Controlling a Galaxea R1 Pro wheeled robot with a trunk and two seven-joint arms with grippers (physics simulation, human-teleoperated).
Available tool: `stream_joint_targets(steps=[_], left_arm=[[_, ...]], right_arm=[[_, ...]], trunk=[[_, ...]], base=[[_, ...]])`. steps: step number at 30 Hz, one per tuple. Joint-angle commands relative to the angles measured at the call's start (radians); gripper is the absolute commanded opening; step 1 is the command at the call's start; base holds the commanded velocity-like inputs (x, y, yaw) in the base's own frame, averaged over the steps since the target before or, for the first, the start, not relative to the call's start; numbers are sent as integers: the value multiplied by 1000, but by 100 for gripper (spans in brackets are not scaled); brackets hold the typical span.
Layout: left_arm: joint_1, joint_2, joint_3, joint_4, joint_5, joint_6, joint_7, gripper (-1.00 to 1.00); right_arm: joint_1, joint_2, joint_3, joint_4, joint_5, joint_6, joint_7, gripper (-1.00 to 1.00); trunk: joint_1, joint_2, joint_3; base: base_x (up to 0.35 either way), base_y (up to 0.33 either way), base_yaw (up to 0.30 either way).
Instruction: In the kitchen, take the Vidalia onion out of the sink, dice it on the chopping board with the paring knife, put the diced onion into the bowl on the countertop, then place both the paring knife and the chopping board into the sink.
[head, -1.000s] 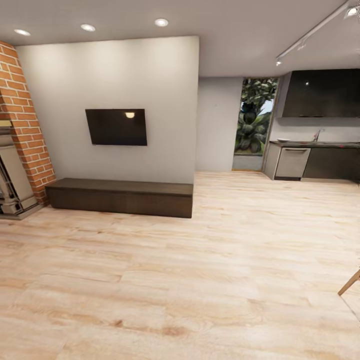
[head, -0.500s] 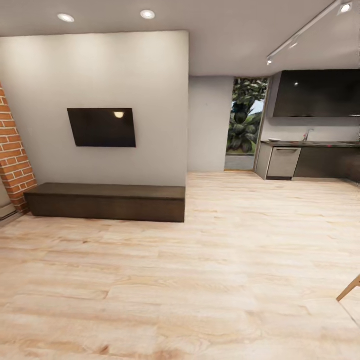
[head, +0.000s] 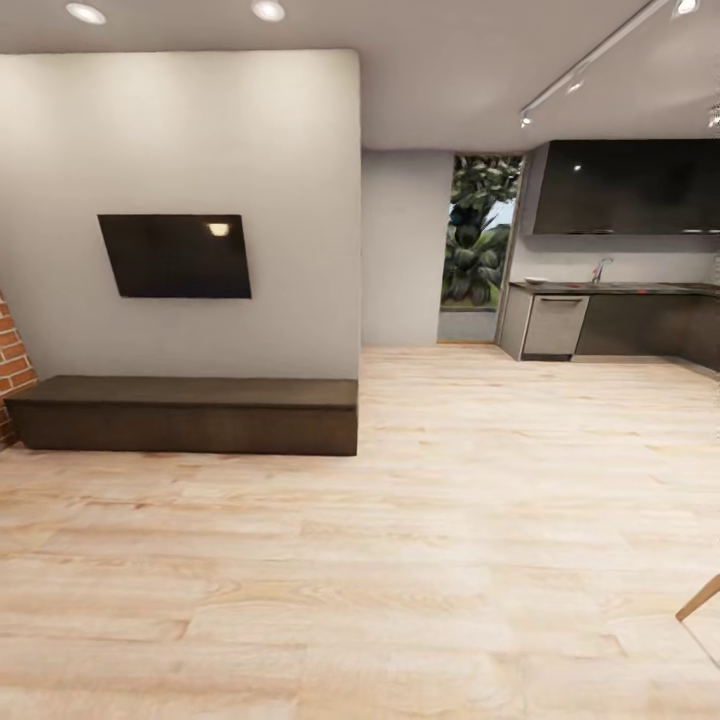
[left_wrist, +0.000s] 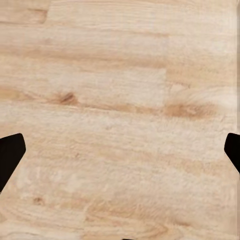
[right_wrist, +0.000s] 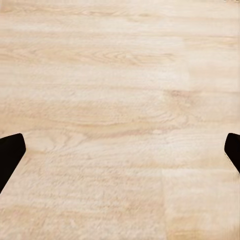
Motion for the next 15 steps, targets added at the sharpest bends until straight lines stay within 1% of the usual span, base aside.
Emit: stream_joint_targets(steps=[1,8,15], left_arm=[[0,0,-1,-1,7,-2,0,100],[0,0,-1,0,7,-2,0,100],[0,0,-1,-1,7,-2,0,100]], right_arm=[[0,0,0,0,0,-2,0,100],[0,0,-1,0,0,-2,0,100],[0,0,0,0,0,-2,0,100]], trunk=[[1,0,-1],[1,0,-1],[1,0,-1]], base=[[317,-95,-85],[317,-124,-120],[317,-137,-170]])
